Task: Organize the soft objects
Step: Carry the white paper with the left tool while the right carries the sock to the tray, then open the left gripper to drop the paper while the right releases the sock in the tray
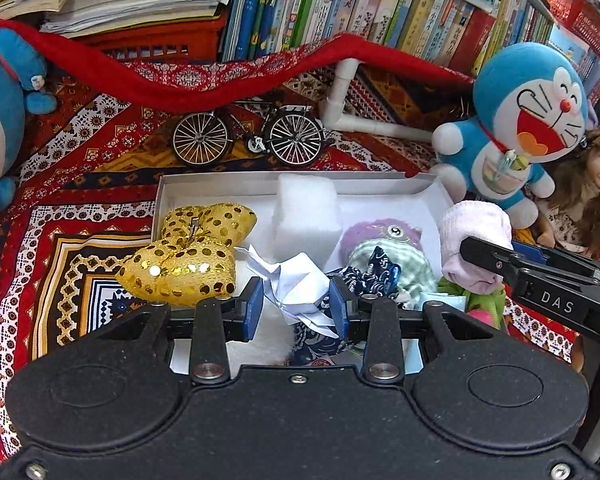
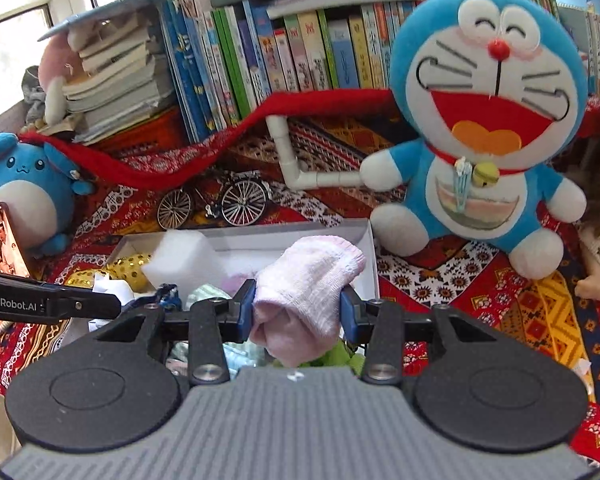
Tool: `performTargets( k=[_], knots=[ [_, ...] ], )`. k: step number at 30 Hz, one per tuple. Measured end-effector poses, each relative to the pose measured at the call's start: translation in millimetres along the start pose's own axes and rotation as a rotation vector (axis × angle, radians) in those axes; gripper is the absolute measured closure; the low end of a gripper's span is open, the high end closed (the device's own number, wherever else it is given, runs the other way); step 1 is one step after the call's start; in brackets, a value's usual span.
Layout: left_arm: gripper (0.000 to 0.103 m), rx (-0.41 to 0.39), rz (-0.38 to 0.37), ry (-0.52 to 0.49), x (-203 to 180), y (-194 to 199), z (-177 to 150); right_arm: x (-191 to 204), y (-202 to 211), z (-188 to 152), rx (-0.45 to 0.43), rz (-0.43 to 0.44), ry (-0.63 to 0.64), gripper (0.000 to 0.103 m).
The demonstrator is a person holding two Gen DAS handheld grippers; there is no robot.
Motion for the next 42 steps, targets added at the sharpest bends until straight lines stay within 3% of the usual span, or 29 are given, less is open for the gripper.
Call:
performTargets(
  k=[17,29,32,34,42],
  knots=[
    [0.068,0.035,-0.007,0.01,-5.4,-22.4,-2.4,6.8,-27.8,-11.8,0.045,0.05,-0.007,0.056],
    [0.065,0.012,0.006,-0.004,-8.4,-11.3,-5.1,11.0,-15.6,-12.3,0.011,0.07,0.005,0.048],
    [0.057,-0.005,0.012,-0.006,-8.9,-5.3,-5.0,16.6,-9.1,-11.0,-0.009,0.064,0.039,0.035],
    [0.047,-0.025,0.011,-0.008,-9.3,0.7,-5.1,21.1,-3.2,-9.7,-0.022,0.067,0.063,0.034],
    [0.029,-0.158,0.01,-0.027,-9.9,41.7,-11.3,37.2,29.3,-5.2,-0.104,0.075,0.125,0.025]
  ],
)
Point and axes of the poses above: each gripper's, at about its wrist camera, not at the fingertips, and y roughly against the way its jaws point, x to its left, z to its top, the point moved 6 cm from there along -y, roughly the way its jaws point, and after that the axes turned 11 degrees about z, right-handed, at the moved point
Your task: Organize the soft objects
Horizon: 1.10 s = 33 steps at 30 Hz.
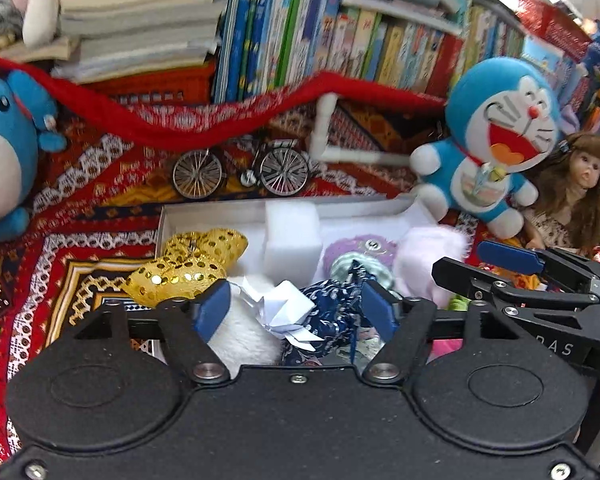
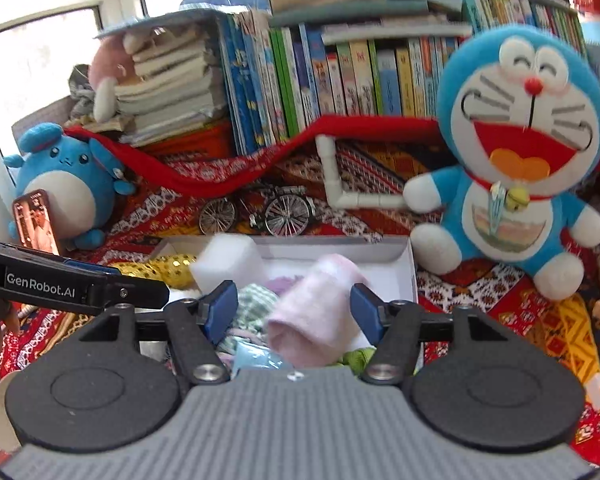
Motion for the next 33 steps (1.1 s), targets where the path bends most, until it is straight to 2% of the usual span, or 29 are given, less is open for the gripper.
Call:
performTargets(
  k=[5,9,17,28,33],
  knots=[
    [0.026,-0.064,-0.021,0.023,1.5,28.8,-5.8,12.7,26.5,4.1,-0.068,-0.006,0.028,0.016],
    [0.021,-0.111,-0.035,0.05,4.2,52.9,-16.4,22.5,49.7,3.0,-0.123,-0.019,0.046,0.014],
    [0.015,-0.209,-0.051,0.063,2.1,99.9,-55.0,45.7,92.9,-14.4,-0.221,-0.023,0.093,0.004],
    [0.007,-0.328,-0.016,0.005,-11.3,150.0,-137.0,71.1,141.7,-80.2,-0.306,-0.08,0.152,0.0],
    [0.006,-0.336,0.007,0.032,-11.2,156.3,-181.4,80.8,160.2,-121.0,-0.336,-0.113,0.149,0.0]
  ],
)
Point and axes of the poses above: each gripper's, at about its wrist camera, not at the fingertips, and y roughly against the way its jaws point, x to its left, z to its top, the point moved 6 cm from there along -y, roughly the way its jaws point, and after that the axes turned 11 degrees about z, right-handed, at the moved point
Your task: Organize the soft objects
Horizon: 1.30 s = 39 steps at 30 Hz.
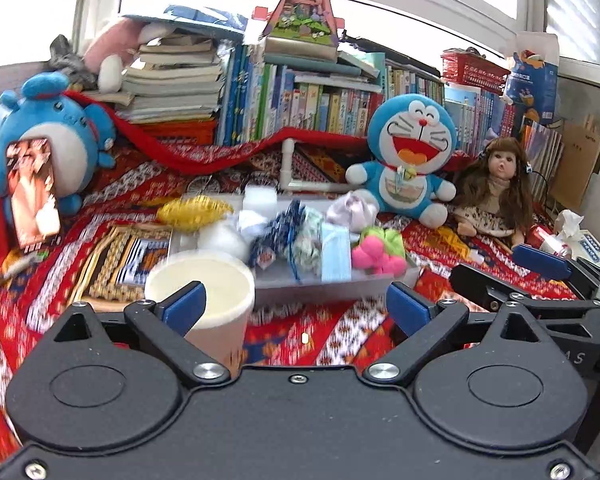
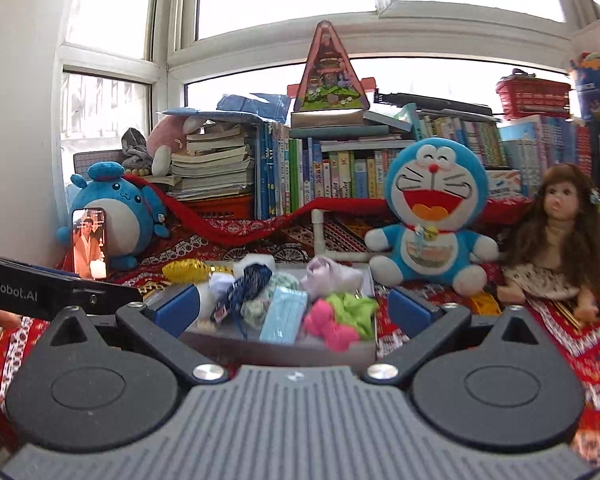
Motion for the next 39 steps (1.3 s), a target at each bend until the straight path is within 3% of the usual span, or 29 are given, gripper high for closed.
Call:
performTargets(
  k=[7,13,23,39],
  knots=[
    [0.006,0.019,0.099,0.045,13.0,3.9,-55.8,14.5,21.4,-36.1,0.01,-0.051,0.058,0.0],
    [0.006,0.038,0.211,0.044,26.6,-3.9,-88.0,14.4,14.6,-76.8,0.102,-0.077,0.034,0.0],
    [0.006,0.114,0.25,0.051,31.2,-26.3,-105.5,7.4,3.9,-96.0,0.164,-0.115,0.013,0.0],
    [0.001,0.121,0.267,0.029,27.2,-30.8,-109.8,10.3,-4.5,-105.8,0.227,-0.107,0.008,0.0]
  ],
)
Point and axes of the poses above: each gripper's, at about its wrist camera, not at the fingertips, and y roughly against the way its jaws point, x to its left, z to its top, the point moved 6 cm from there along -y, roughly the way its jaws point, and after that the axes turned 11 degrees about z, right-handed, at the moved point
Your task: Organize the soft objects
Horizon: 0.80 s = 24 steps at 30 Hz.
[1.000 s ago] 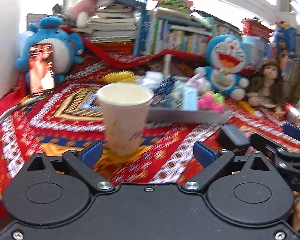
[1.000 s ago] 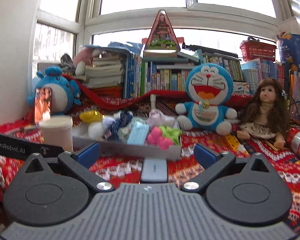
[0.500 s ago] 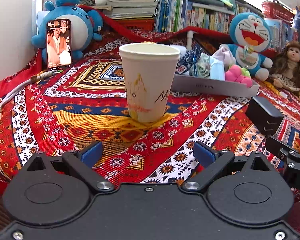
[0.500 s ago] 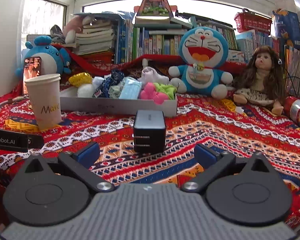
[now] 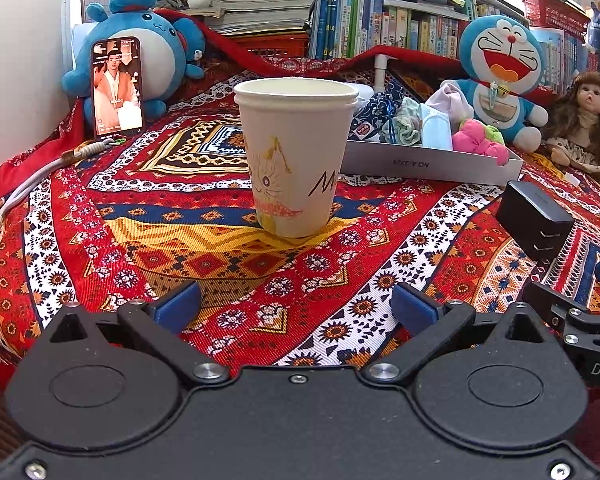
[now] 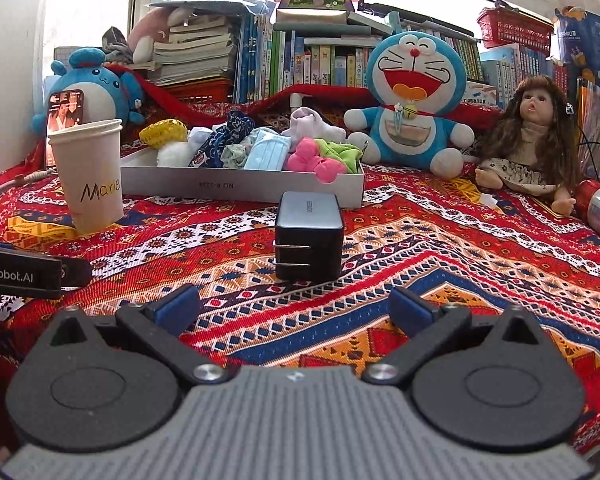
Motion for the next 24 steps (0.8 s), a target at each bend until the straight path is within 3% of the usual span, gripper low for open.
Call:
performTargets(
  k=[24],
  knots=[
    [0.0,0.001,0.016,0.001,-0.4,-1.3,-1.4,0.6,-2.7,-3.1,0.024,0.006,0.002,0.0]
  ],
)
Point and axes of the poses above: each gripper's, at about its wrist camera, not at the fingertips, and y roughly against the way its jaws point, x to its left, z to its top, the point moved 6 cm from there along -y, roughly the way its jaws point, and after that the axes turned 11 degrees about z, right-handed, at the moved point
